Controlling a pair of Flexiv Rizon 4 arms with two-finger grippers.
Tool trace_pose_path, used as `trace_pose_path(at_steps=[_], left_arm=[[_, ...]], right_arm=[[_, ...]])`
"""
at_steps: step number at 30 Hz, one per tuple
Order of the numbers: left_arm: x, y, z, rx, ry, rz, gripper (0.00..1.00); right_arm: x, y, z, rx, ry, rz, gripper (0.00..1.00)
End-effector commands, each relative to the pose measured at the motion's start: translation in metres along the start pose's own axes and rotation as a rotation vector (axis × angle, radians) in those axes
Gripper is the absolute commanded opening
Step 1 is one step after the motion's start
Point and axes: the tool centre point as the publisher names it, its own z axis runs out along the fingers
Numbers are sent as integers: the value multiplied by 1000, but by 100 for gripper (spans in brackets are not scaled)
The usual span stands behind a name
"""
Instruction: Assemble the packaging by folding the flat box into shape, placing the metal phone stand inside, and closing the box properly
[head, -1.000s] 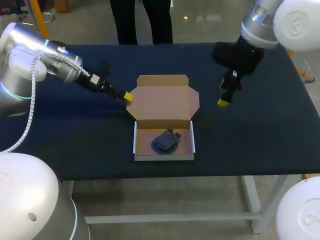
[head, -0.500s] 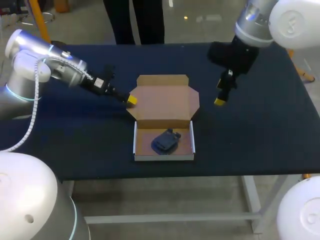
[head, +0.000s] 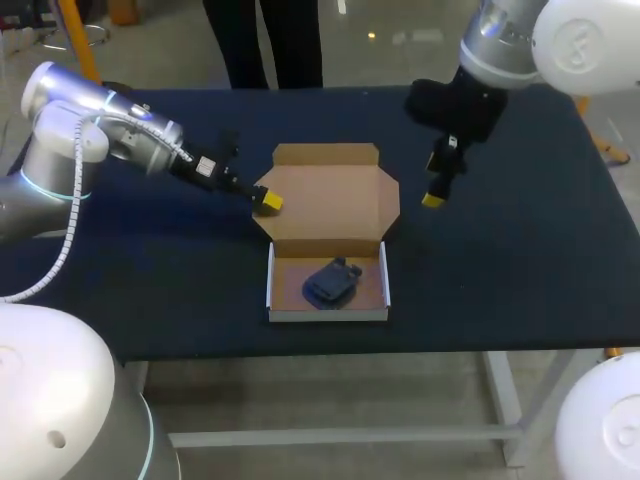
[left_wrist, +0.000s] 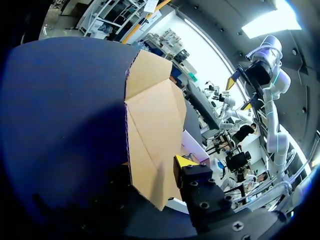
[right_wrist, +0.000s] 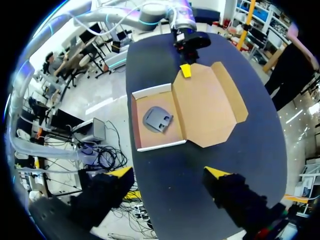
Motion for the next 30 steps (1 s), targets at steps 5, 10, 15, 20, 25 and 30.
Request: trace_pose_path(at_steps=[5, 10, 15, 20, 25, 30], left_arm=[[1, 0, 2, 4, 8, 10, 29], [4, -1, 3, 9, 14, 18, 26], [6, -3, 4, 12, 21, 28, 23], [9, -4, 5, 18, 25, 44, 22], [12, -4, 6, 25, 16, 78, 20], [12, -5, 6, 37, 10, 110, 18]], right_arm=[[0, 7, -6, 13, -3, -10, 100], [1, 10, -7, 18, -8, -17, 100], [1, 11, -10, 21, -13, -20, 100], [2, 12, -10, 22, -15, -21, 100], [3, 12, -11, 25, -14, -23, 100], [3, 12, -11, 27, -11, -24, 100]])
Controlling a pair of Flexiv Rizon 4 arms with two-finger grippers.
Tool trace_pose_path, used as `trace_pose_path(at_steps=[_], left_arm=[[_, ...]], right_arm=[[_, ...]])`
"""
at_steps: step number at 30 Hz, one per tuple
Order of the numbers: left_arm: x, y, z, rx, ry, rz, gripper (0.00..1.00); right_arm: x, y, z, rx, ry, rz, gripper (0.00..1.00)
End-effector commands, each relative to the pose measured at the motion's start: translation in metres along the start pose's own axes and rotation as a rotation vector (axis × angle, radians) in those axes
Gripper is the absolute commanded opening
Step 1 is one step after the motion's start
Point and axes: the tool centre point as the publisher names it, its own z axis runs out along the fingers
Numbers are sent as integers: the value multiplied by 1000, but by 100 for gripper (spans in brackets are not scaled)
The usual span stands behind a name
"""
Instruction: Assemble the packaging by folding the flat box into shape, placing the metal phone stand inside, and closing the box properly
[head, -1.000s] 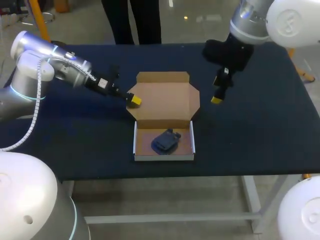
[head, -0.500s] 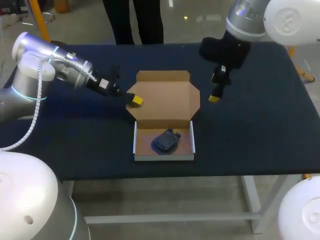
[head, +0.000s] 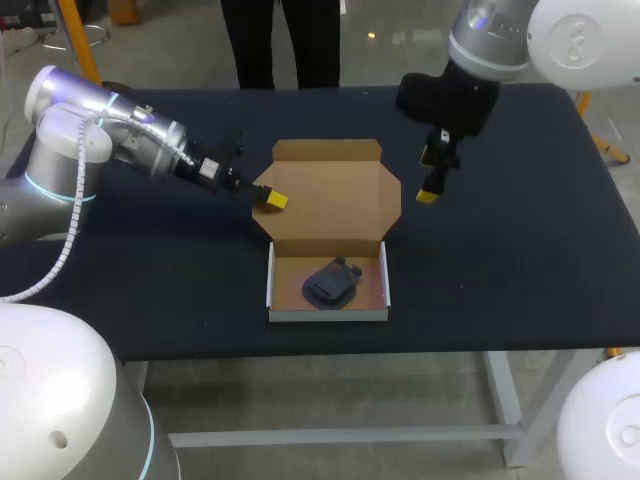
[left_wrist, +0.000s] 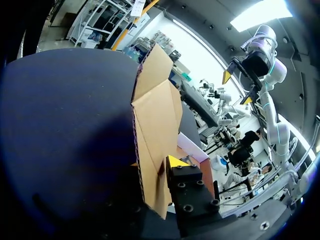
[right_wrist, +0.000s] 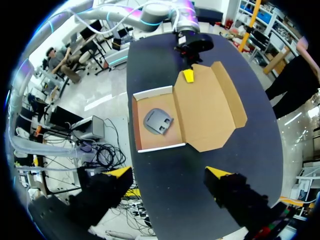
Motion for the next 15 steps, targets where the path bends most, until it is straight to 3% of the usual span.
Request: trace_pose_path(at_steps=[1, 9, 12, 13, 15], left_arm=[[4, 1, 0, 12, -7, 15, 18], [5, 1, -1, 27, -13, 57, 14], [6, 1, 0, 29, -12, 74, 8], [5, 1, -1, 31, -11, 80, 1], [5, 1, -1, 32, -11, 93, 0]], right_arm=[[0, 1, -2, 6, 7, -2, 100], [1, 1, -1, 11, 12, -2, 100], [1, 1, -1, 14, 14, -1, 100], [1, 1, -1, 14, 14, 0, 100], [1, 1, -1, 15, 14, 0, 100]])
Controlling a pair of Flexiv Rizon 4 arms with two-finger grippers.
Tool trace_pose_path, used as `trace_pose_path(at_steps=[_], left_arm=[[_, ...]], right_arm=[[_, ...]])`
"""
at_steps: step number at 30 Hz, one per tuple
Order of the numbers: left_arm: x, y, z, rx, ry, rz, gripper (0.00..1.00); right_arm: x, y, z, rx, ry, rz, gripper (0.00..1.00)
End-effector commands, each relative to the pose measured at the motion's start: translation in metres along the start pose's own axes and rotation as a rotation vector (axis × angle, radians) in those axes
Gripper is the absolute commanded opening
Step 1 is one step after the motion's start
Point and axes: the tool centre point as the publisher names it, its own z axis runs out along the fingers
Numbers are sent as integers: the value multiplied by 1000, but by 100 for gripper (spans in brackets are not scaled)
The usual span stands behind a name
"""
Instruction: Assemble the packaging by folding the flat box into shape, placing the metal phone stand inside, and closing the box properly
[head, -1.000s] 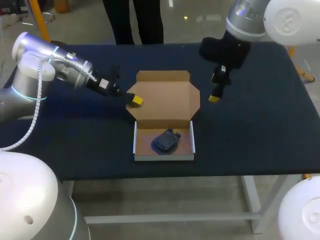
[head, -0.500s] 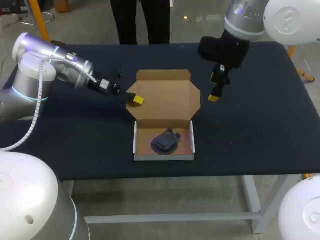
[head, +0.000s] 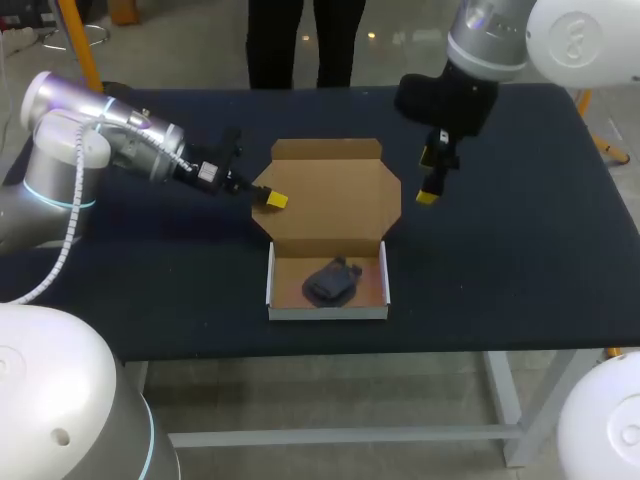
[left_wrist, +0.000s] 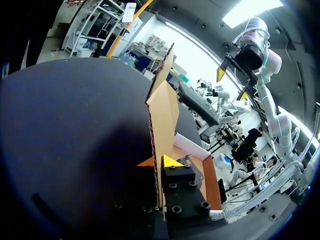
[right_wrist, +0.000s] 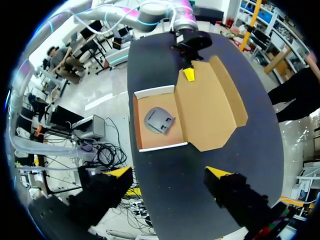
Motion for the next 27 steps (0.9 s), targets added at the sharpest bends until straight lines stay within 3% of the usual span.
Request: trace_pose_path(at_steps=[1, 13, 27], left_arm=[[0, 2, -1, 3, -1, 22, 0], [10, 2, -5, -19, 27, 160, 0], [10, 2, -5, -19, 27, 160, 0]], right_arm=[[-1, 1, -2, 6, 6, 0, 100], [0, 2, -2, 15, 10, 0, 100], [1, 6, -14, 17, -14, -9, 100]])
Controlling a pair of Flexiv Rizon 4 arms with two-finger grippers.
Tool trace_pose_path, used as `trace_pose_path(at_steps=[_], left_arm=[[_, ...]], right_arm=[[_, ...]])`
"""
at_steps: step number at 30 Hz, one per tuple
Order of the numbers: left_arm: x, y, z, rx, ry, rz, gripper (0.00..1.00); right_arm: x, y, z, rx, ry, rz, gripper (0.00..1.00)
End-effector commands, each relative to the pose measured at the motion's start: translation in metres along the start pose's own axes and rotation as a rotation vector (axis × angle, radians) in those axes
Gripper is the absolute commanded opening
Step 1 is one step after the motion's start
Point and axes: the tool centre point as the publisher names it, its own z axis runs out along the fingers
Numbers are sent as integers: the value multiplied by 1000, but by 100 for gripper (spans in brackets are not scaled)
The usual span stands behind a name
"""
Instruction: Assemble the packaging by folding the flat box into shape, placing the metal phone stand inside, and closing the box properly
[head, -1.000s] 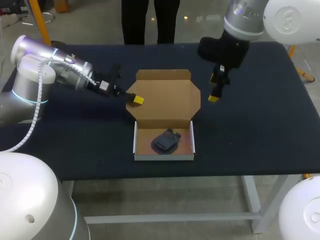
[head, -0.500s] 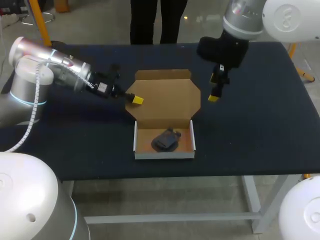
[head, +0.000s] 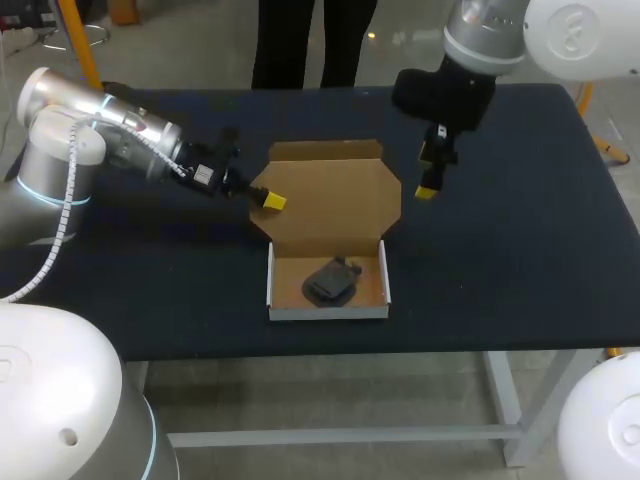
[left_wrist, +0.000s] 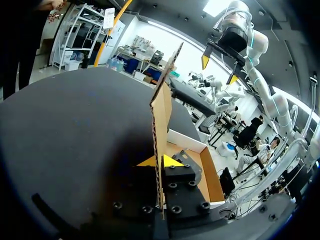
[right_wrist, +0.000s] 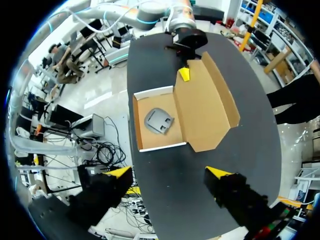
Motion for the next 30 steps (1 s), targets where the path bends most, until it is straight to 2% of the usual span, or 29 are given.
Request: trace_pose_path(at_steps=[1, 12, 30], left_arm=[[-2, 1, -1, -2, 4, 0, 0], [-2, 1, -1, -2, 4, 0, 0], [20, -2, -2, 2, -165, 228, 0]], right_arm=[[1, 2, -6, 7, -6, -3, 100], [-1, 14, -13, 23, -18, -19, 100], [1, 20, -13, 37, -16, -26, 100]])
